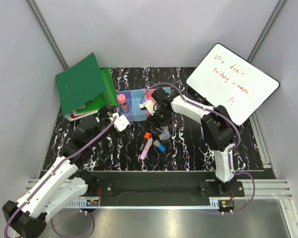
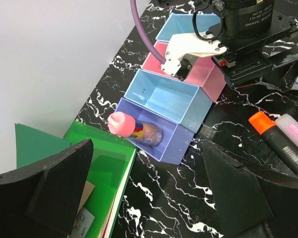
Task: Sort the stationery into containers
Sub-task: Pick up the stationery from the center of the board.
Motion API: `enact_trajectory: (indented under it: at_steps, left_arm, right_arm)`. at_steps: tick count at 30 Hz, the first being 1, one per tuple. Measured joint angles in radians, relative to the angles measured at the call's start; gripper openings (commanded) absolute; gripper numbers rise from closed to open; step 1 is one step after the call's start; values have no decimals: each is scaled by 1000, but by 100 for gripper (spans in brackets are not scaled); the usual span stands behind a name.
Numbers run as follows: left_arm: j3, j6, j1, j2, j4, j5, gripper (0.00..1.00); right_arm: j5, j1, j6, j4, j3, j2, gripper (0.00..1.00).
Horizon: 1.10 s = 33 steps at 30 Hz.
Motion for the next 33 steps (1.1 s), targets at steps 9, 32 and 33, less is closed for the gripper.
enact_trajectory:
  at_steps: [9,32,33]
  left_arm:
    - [0,-4,0,0,15,8,99]
    - [-39,-4,0,26,98,23,99]
    - [-45,-4,0,27,100,21,99]
  right_arm:
    - [51,0,19,15,-64,-71,86]
    - [21,10,50,27,-119,-87,52]
    - [21,12,50,28,-119,-87,45]
